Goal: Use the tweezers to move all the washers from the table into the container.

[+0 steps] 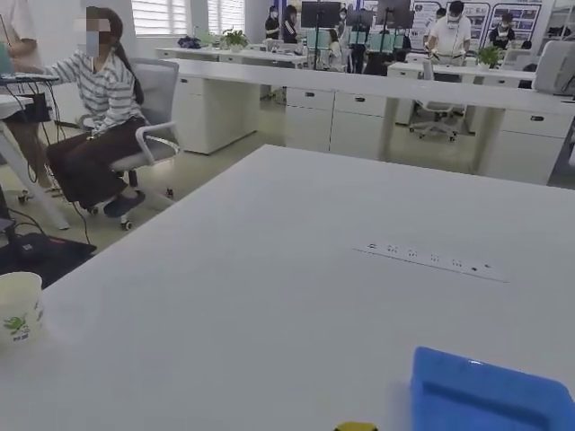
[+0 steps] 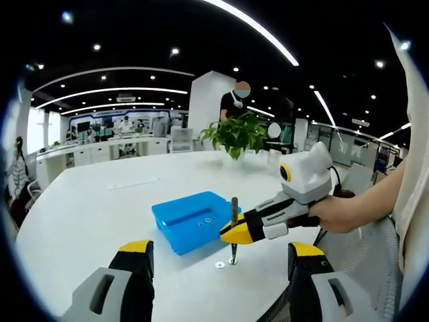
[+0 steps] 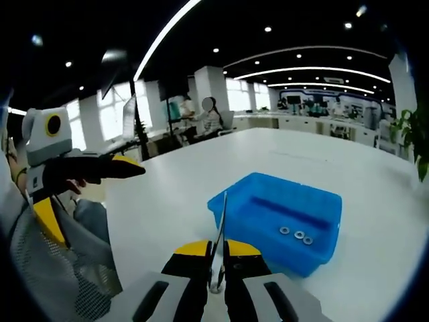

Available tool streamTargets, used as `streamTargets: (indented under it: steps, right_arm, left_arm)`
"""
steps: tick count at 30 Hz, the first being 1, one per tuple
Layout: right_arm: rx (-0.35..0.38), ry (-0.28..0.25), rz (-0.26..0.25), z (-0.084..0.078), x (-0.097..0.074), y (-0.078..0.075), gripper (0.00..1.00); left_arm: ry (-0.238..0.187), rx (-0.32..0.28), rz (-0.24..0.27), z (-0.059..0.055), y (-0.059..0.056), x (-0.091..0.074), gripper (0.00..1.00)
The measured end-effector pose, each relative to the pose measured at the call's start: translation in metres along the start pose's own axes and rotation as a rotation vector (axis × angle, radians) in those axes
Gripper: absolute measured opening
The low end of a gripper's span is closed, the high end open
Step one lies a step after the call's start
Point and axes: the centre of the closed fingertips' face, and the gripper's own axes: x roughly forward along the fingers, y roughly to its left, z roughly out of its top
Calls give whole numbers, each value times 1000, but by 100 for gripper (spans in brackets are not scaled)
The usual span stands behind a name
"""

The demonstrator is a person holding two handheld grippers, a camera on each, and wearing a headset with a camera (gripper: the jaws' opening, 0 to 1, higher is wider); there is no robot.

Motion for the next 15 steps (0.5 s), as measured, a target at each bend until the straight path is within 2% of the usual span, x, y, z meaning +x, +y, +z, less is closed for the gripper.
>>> streamTargets:
  steps: [10,15]
  right_arm:
    - [-10,-12,6,-1,0,6,4]
    - [-47,18,20,-6,-4,12,4]
  left_arm:
    - [2,4,-4,0,0,0,83]
    - [-1,3,-1,0,0,0,83]
